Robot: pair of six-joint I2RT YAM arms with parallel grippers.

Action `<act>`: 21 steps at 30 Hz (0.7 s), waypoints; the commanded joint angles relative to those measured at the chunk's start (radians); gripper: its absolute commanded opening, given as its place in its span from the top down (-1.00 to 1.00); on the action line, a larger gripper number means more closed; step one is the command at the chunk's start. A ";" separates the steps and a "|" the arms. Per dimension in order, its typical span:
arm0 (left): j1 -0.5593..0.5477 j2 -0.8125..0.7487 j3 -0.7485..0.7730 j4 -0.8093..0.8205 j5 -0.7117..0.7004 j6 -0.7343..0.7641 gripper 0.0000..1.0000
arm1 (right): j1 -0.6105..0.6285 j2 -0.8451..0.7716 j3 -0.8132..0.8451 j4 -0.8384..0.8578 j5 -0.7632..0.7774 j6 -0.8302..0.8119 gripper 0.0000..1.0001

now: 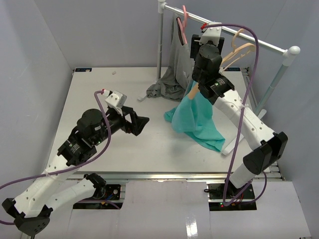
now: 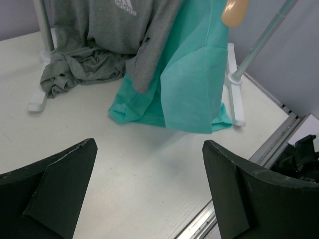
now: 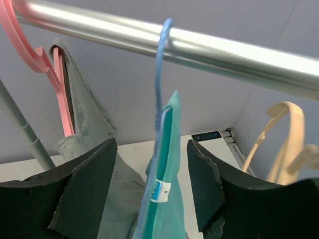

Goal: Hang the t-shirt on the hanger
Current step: Place the hanger at the clothesline.

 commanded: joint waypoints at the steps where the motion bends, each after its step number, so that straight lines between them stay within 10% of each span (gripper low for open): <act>1: 0.000 0.119 0.093 0.078 0.004 -0.015 -0.96 | 0.001 -0.129 0.003 -0.137 -0.082 0.089 -0.34; 21: 0.000 0.726 0.317 0.512 0.102 0.022 -0.61 | 0.001 -0.489 -0.234 -0.390 -0.395 0.172 -0.24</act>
